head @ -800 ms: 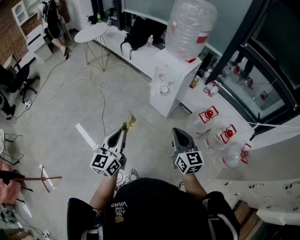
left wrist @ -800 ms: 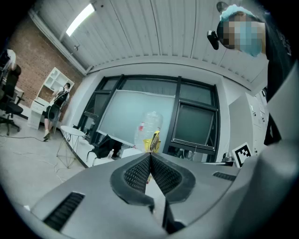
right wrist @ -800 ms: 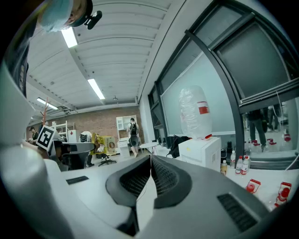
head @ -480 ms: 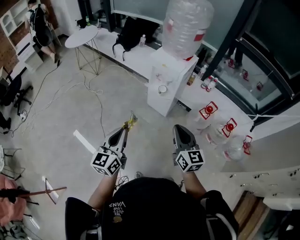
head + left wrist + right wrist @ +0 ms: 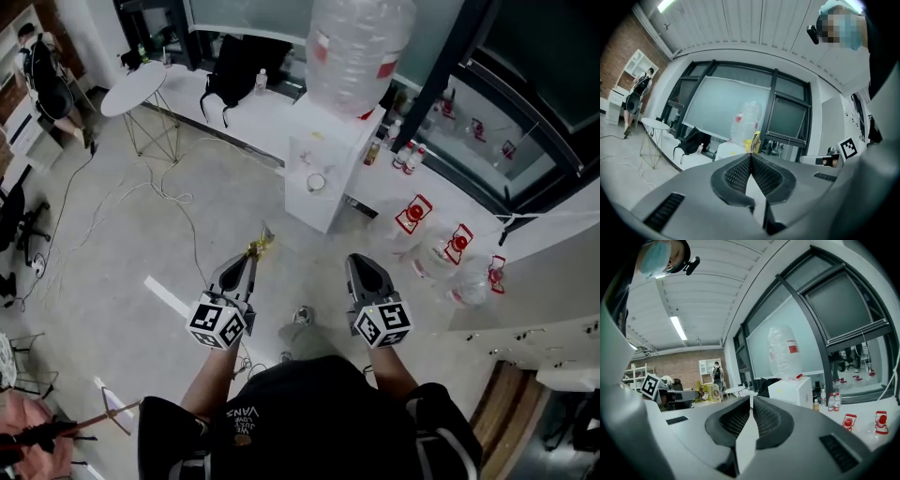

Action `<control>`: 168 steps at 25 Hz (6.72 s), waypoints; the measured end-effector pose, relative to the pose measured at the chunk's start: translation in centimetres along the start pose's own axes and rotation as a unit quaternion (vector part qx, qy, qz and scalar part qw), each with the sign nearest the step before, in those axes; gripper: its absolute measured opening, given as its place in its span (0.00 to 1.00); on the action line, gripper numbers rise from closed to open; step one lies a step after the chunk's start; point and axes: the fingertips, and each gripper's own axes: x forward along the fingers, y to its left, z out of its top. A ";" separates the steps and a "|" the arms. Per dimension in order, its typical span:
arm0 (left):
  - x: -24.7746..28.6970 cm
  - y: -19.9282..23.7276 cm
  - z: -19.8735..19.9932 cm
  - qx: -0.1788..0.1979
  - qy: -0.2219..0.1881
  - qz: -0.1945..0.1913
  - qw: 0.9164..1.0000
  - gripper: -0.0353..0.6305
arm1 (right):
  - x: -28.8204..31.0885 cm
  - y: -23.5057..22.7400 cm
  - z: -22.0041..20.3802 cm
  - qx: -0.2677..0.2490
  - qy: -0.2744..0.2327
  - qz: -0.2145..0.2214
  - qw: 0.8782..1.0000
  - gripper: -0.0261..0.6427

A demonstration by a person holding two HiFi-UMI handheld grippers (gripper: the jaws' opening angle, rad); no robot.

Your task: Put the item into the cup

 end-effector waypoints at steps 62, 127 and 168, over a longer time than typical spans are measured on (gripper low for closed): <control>54.4 20.3 -33.6 0.152 0.329 -0.202 0.910 0.08 | 29.4 -23.8 -14.2 0.135 0.013 -0.228 0.964 0.11; 52.2 15.7 -27.2 0.238 0.278 -0.212 0.906 0.09 | 32.1 -22.1 -10.9 0.098 0.035 -0.129 0.986 0.11; 25.2 5.5 0.3 0.194 0.075 -0.056 0.976 0.08 | 20.2 -11.1 0.9 0.009 0.033 -0.006 0.999 0.11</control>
